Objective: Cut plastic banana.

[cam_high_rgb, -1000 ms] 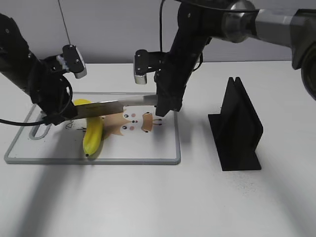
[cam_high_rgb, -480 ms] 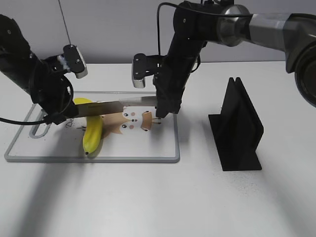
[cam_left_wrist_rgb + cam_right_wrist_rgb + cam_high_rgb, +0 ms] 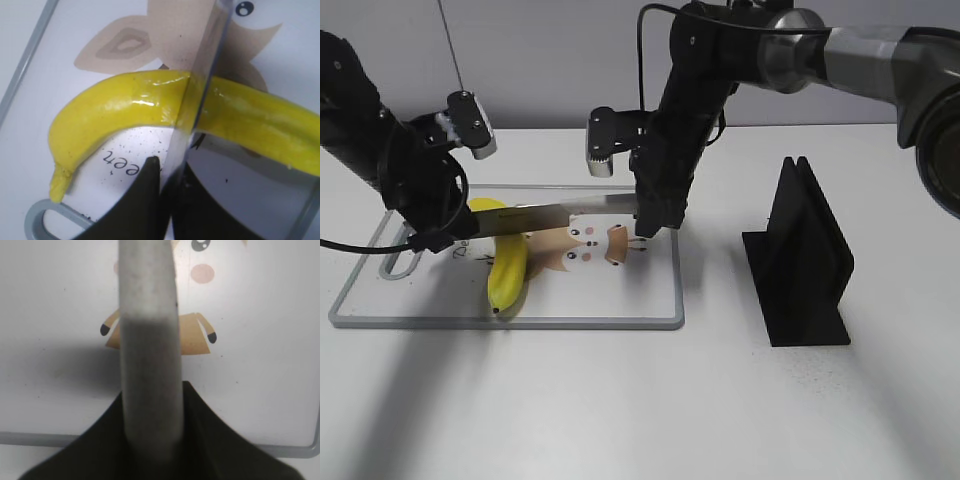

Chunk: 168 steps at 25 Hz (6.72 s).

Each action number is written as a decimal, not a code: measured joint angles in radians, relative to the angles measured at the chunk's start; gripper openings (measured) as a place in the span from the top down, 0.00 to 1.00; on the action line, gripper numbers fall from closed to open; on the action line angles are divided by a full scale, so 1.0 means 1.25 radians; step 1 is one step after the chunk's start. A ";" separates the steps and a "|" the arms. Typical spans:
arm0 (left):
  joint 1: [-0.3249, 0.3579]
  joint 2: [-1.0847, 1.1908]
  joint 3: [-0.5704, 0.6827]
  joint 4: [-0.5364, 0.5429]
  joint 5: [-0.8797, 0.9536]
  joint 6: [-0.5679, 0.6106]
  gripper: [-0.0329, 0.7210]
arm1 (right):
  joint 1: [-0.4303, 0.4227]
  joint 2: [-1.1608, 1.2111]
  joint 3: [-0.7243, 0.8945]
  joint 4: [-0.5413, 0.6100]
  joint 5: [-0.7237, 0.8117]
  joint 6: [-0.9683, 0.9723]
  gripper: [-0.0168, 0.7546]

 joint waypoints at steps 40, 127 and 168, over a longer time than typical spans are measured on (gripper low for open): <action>0.003 -0.244 0.022 -0.037 0.068 -0.036 0.30 | 0.018 -0.161 -0.036 0.040 0.117 0.084 0.74; 0.077 -1.549 0.533 0.310 0.379 -0.947 0.18 | 0.018 -1.010 0.865 -0.215 -0.113 1.201 0.74; 0.077 -1.549 0.555 0.307 0.331 -0.947 0.18 | 0.018 -0.840 0.889 -0.438 -0.267 1.466 0.74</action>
